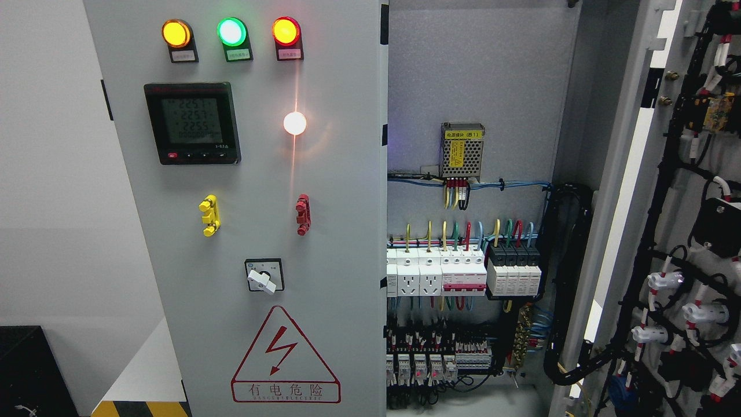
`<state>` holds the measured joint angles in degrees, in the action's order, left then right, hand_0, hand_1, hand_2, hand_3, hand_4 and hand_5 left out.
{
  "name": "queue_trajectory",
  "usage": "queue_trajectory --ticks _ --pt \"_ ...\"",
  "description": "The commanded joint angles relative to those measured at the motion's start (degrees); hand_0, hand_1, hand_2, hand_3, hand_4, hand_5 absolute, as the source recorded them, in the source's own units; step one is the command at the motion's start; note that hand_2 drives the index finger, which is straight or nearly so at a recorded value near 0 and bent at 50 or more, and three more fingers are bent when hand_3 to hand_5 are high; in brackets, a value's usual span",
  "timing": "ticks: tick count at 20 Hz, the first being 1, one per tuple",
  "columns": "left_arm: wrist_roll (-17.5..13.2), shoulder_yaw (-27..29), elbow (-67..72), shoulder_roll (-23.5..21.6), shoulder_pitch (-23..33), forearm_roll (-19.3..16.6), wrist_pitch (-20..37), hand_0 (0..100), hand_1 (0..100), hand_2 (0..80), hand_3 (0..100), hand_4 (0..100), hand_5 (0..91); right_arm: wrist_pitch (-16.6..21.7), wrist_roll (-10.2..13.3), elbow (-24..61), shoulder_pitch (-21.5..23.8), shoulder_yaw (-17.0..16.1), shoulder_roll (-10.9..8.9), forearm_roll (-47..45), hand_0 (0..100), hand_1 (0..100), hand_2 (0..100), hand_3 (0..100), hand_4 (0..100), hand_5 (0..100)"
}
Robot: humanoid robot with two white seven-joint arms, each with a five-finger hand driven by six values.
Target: Open door with both hands
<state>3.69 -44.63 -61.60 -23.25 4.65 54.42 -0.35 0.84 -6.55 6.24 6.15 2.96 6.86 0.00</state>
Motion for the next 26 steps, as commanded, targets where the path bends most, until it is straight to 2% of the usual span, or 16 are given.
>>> queue_trajectory --ticks 1,4,6,9,14,19,23,26 --pt "0.0 5.95 21.59 7.42 0.44 -0.11 0.0 0 0 0.0 0 0 0.0 0.04 -0.04 0.0 0.0 -0.06 0.0 -0.53 19 0 0 0 0 0" --pt "0.0 5.96 27.39 9.53 0.44 -0.19 0.0 0 0 0.0 0 0 0.0 0.04 -0.04 0.0 0.0 0.02 0.0 -0.53 19 0 0 0 0 0" --pt "0.0 6.04 30.82 11.02 0.44 -1.59 0.0 0 0 0.0 0 0 0.0 0.04 -0.04 0.0 0.0 0.02 0.0 -0.62 19 0 0 0 0 0" --pt "0.0 7.09 34.87 12.69 0.27 -7.55 0.0 0 0 0.0 0 0 0.0 0.04 -0.04 0.0 0.0 0.02 0.0 -0.62 19 0 0 0 0 0" --pt "-0.09 14.2 43.83 17.88 0.01 -18.01 0.0 0 0 0.0 0 0 0.0 0.04 -0.04 0.0 0.0 0.02 0.0 -0.62 19 0 0 0 0 0" --pt "-0.09 22.99 51.31 21.22 0.01 -24.44 -0.08 0 0 0.0 0 0 0.0 0.04 -0.04 0.0 0.0 0.02 0.0 -0.53 19 0 0 0 0 0" --pt "-0.09 27.74 56.23 22.71 -0.17 -32.25 -0.17 0 0 0.0 0 0 0.0 0.04 -0.04 0.0 0.0 0.02 0.0 -0.53 19 0 0 0 0 0" --pt "0.0 31.87 58.87 23.42 -0.17 -36.39 -0.17 0 0 0.0 0 0 0.0 0.04 -0.04 0.0 0.09 -0.06 0.0 -0.62 19 0 0 0 0 0"
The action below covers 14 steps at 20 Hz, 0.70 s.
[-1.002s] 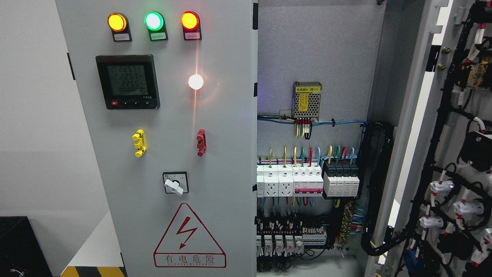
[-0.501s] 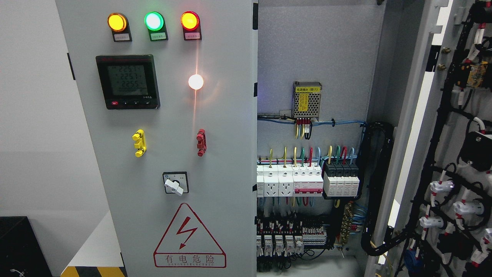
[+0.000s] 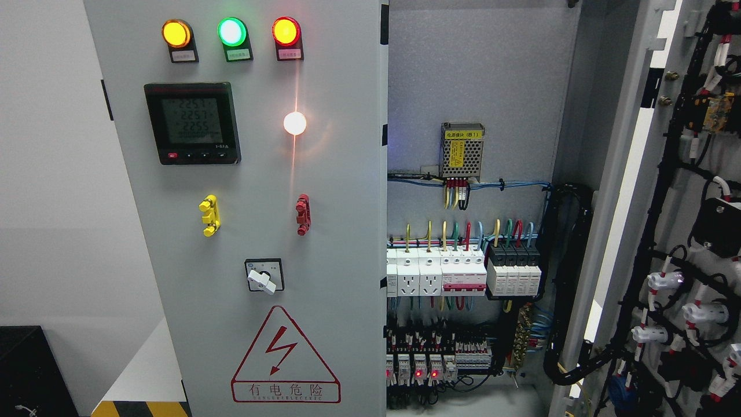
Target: Open door with both hands
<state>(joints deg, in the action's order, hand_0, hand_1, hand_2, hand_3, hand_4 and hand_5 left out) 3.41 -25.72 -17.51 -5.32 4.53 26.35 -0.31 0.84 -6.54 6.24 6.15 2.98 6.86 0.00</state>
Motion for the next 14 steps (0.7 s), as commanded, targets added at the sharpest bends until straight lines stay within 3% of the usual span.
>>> queue_trajectory --ticks 1,4,7,14 --pt "0.28 13.94 15.39 5.84 -0.05 -9.03 -0.22 0 0 0.0 0 0 0.0 0.04 -0.05 0.0 0.09 -0.08 0.0 -0.62 19 0 0 0 0 0" --pt "0.28 14.91 16.8 6.63 -0.05 -9.48 -0.13 0 0 0.0 0 0 0.0 0.04 -0.05 0.61 0.09 -0.08 0.0 -0.7 19 0 0 0 0 0" --pt "0.45 15.0 17.51 7.25 -0.05 -9.57 -0.13 0 0 0.0 0 0 0.0 0.12 -0.05 6.57 0.96 -0.17 -0.09 -0.7 19 0 0 0 0 0" --pt "0.81 15.0 18.56 8.04 -0.05 -9.57 0.04 0 0 0.0 0 0 0.0 0.12 -0.05 33.18 9.75 -0.17 -2.55 -0.79 19 0 0 0 0 0"
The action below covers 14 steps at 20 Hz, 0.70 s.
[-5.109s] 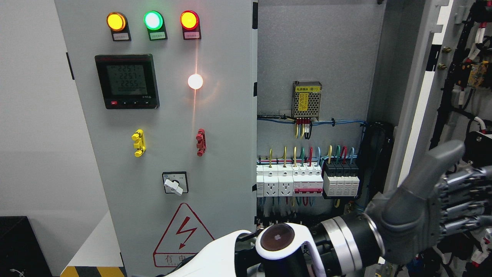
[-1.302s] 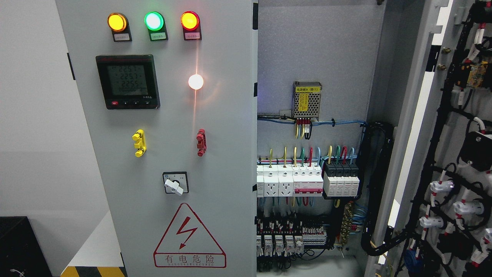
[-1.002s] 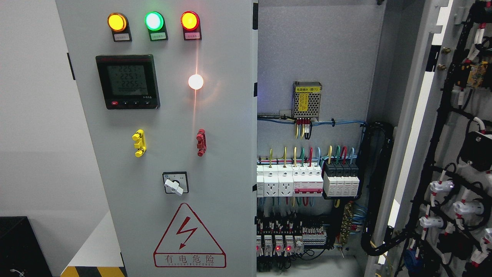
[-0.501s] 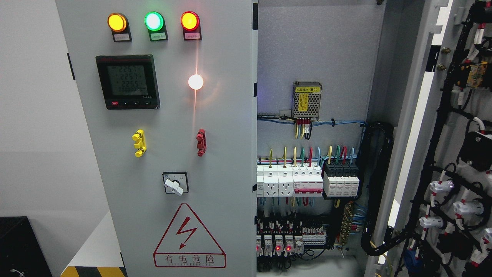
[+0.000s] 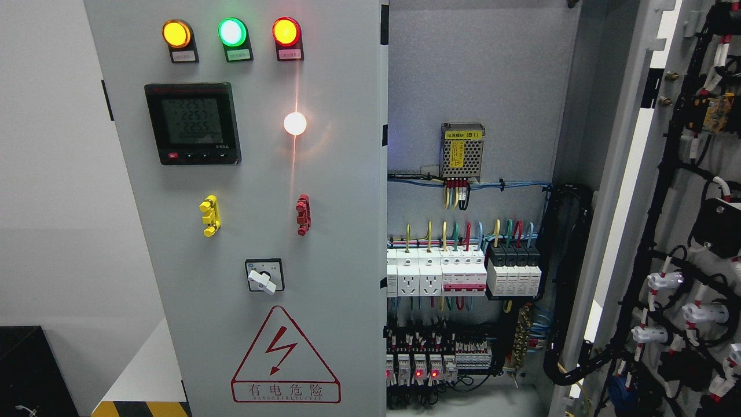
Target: Open door with both hands
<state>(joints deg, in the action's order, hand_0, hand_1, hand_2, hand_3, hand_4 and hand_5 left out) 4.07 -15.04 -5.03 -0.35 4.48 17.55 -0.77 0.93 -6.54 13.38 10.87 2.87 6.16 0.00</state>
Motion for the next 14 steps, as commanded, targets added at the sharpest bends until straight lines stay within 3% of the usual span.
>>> queue_trajectory --ticks 1,6,14 --pt "0.15 4.4 5.92 3.07 0.01 -0.77 0.51 0 0 0.0 0 0 0.0 0.04 -0.05 30.0 5.99 -0.05 -2.03 -0.79 19 0 0 0 0 0" --pt "0.24 5.37 5.91 3.34 0.18 -0.77 0.51 0 0 0.0 0 0 0.0 0.04 -0.05 50.04 11.44 -0.05 -3.26 -0.88 19 0 0 0 0 0" --pt "0.24 6.07 5.91 3.6 0.27 -0.77 0.51 0 0 0.0 0 0 0.0 0.12 0.04 75.1 18.92 0.82 -3.53 -0.97 19 0 0 0 0 0"
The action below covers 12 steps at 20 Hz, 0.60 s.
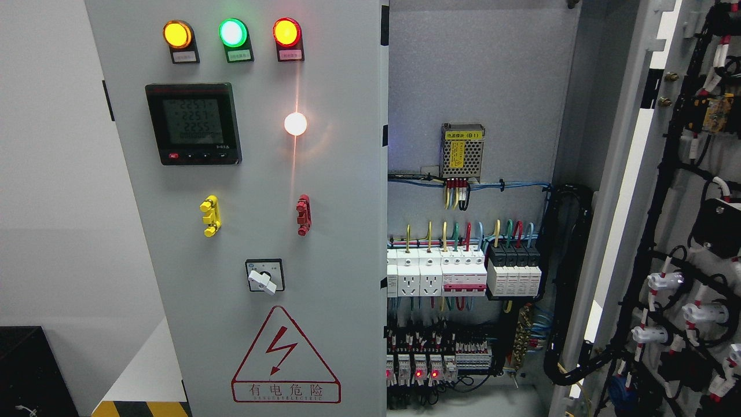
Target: Open door with both hands
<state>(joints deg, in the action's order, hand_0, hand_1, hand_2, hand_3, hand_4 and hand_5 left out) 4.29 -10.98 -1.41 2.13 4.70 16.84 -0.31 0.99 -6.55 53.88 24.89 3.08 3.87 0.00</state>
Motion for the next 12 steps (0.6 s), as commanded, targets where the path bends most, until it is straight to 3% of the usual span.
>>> queue_trajectory --ticks 1,6,9,12 --pt "0.02 2.01 2.29 1.12 0.04 -0.05 0.04 0 0 0.0 0 0 0.0 0.24 0.04 37.58 5.52 0.7 -1.32 -0.97 19 0 0 0 0 0" --pt "-0.51 2.01 1.77 1.39 0.04 0.12 -0.13 0 0 0.0 0 0 0.0 5.06 0.13 49.01 8.68 2.36 -3.07 -1.32 19 0 0 0 0 0" --pt "-0.6 1.92 1.68 1.39 -0.05 0.3 -0.13 0 0 0.0 0 0 0.0 11.38 0.13 54.03 10.7 4.3 -4.48 -1.41 19 0 0 0 0 0" --pt "-0.6 1.92 1.59 1.39 -0.13 0.3 -0.13 0 0 0.0 0 0 0.0 19.11 0.13 56.41 11.23 5.18 -4.57 -1.41 19 0 0 0 0 0"
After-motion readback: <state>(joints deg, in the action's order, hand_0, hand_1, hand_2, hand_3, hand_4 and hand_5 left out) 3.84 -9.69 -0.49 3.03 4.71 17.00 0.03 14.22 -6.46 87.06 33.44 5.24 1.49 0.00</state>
